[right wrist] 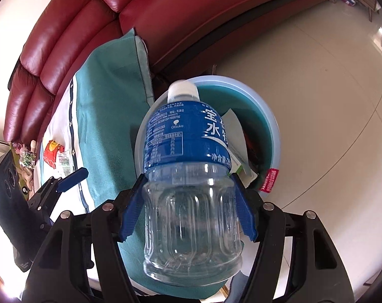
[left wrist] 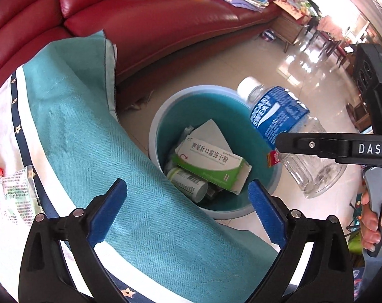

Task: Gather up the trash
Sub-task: 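Carry the medicine box and water bottle over the bin and release both, then move both tools back over the table toward the snack bag and packet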

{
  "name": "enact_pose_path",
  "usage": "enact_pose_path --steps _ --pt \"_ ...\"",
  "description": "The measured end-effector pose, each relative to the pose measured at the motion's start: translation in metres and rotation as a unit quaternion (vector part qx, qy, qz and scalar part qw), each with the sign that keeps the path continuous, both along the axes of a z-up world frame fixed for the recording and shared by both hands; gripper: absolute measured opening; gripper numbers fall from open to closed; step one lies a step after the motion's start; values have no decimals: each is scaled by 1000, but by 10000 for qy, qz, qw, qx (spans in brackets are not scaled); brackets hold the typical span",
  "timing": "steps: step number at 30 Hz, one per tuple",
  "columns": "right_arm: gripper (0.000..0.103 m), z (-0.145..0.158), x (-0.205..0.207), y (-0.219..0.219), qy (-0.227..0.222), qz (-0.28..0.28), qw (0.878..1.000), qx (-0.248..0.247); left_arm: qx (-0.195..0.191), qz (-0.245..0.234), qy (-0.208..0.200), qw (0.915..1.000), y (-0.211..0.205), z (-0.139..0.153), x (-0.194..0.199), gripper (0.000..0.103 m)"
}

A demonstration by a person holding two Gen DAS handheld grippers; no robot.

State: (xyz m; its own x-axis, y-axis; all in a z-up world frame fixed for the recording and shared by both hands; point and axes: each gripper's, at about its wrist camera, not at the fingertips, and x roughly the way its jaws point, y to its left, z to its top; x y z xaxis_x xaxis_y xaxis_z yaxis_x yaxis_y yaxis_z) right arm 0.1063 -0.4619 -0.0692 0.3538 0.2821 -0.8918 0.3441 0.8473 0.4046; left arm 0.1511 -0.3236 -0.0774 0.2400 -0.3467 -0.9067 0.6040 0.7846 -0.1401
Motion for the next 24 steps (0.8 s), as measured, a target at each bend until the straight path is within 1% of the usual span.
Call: enact_pose_path --steps 1,2,3,5,8,12,19,24 --pt "63 0 3 1 6 -18 10000 -30 -5 -1 -9 10000 1 0 0 97" --pt "67 0 6 1 10 -44 10000 -42 -4 -5 -13 10000 1 0 0 97" --pt "72 1 8 2 2 -59 10000 -62 9 -5 -16 10000 2 -1 1 97" --pt "79 4 11 5 -13 -86 9999 -129 33 -5 -2 10000 4 -3 2 97" --pt "84 4 13 8 37 -128 9999 -101 36 -8 39 10000 9 -5 4 97" --pt "87 3 11 10 132 -187 9995 -200 -19 27 101 9999 21 -6 5 97" --pt "88 -5 3 18 328 -378 9987 -108 -49 99 124 9999 45 -4 -1 98" --pt "88 1 -4 33 356 -319 9987 -152 -128 164 94 9997 62 3 -8 98"
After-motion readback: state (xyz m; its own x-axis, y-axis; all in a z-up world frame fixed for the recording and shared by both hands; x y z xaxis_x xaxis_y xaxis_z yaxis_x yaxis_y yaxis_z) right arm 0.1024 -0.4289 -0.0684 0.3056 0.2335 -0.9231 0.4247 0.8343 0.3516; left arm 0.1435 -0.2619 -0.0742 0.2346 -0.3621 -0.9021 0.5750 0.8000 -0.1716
